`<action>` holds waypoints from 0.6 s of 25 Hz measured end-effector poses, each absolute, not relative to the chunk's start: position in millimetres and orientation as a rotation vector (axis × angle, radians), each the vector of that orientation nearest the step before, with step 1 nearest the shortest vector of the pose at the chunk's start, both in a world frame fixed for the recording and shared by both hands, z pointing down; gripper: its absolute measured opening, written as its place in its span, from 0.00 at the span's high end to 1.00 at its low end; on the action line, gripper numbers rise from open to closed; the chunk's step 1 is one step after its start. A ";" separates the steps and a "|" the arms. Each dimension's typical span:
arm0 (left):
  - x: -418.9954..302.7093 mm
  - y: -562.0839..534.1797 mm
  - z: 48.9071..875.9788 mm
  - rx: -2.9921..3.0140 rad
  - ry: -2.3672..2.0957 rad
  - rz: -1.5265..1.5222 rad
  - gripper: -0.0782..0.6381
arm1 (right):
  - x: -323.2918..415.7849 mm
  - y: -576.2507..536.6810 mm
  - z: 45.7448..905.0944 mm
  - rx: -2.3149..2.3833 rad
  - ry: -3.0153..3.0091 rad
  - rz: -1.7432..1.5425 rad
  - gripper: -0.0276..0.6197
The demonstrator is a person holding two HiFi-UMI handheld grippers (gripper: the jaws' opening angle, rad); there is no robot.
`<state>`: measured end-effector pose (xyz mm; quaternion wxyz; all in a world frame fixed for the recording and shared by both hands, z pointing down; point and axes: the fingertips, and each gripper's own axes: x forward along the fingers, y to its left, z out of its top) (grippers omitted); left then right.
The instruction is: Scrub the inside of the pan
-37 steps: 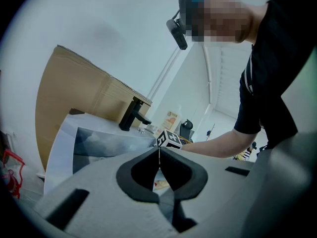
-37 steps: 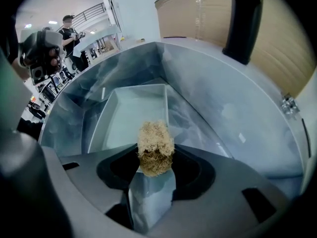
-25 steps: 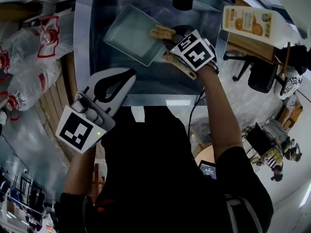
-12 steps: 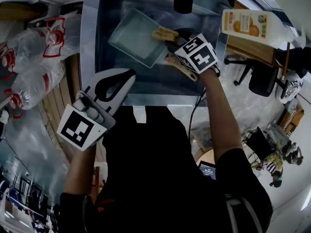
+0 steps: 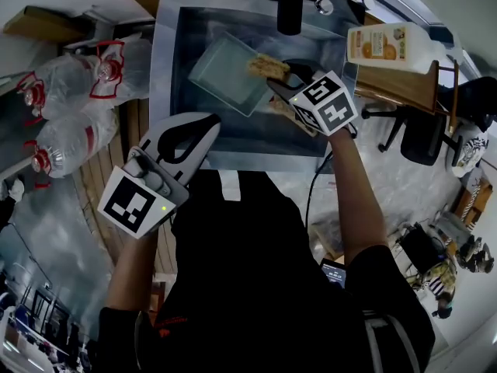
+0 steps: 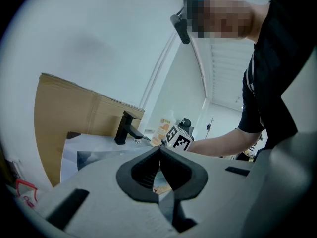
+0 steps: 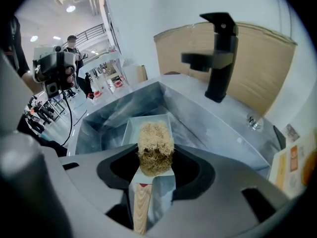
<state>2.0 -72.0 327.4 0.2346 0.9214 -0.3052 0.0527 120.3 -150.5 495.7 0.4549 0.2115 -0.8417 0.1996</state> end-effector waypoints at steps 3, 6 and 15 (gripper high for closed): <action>1.0 -68.4 314.5 2.555 -0.842 0.148 0.86 | 119.3 -148.0 473.5 0.549 -2.117 0.478 0.65; 1.5 -63.5 302.1 2.573 -0.844 0.154 0.86 | 119.3 -144.3 448.4 0.589 -2.174 0.480 0.65; 1.8 -54.9 259.4 2.657 -0.864 0.157 0.86 | 121.7 -132.3 371.0 0.707 -2.339 0.457 0.65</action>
